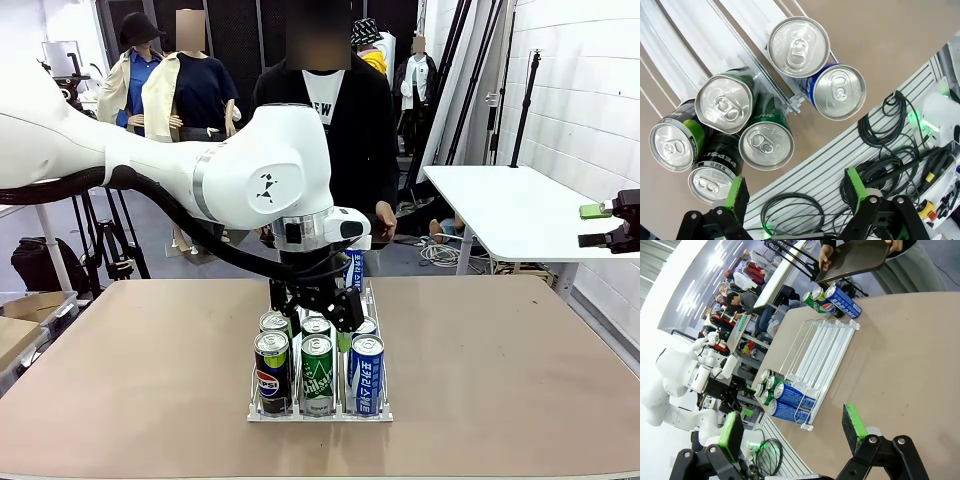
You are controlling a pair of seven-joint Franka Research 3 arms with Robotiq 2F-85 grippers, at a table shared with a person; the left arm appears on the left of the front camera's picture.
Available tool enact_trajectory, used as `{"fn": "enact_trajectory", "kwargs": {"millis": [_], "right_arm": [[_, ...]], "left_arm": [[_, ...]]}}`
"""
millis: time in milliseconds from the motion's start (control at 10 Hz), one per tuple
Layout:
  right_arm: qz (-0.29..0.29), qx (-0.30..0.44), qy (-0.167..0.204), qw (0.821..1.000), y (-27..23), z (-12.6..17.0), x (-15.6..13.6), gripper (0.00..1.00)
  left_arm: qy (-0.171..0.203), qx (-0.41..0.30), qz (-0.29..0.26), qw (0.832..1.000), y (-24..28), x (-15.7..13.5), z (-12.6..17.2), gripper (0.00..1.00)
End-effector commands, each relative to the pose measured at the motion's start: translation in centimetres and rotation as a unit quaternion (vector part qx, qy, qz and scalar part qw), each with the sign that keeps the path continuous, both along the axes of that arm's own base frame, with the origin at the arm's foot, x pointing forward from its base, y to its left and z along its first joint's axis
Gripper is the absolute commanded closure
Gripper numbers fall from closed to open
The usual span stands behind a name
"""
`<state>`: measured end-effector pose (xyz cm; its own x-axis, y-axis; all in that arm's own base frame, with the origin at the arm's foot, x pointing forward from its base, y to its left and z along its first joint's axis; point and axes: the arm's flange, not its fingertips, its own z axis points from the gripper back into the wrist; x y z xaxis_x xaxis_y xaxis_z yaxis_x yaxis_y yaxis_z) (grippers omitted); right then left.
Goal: Retrieve and hand over the desired beverage to the person.
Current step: Pick up a can of the same type that the person held from the Automatic Can Dispenser.
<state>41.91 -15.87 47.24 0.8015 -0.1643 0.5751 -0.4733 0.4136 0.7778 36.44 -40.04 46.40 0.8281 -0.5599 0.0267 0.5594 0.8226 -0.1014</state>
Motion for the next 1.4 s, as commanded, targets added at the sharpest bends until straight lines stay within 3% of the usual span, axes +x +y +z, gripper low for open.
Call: {"fn": "enact_trajectory", "kwargs": {"millis": [0,1300], "right_arm": [[0.001,0.007,-0.002,1.000,0.0,-0.1,-0.1,0.00],[0.001,0.007,-0.002,1.000,0.0,-0.1,-0.1,0.00]], "left_arm": [[0.010,-0.012,0.003,1.000,0.1,0.6,0.3,0.00],[0.003,-0.014,0.007,1.000,0.3,2.3,-3.6,0.00]]}}
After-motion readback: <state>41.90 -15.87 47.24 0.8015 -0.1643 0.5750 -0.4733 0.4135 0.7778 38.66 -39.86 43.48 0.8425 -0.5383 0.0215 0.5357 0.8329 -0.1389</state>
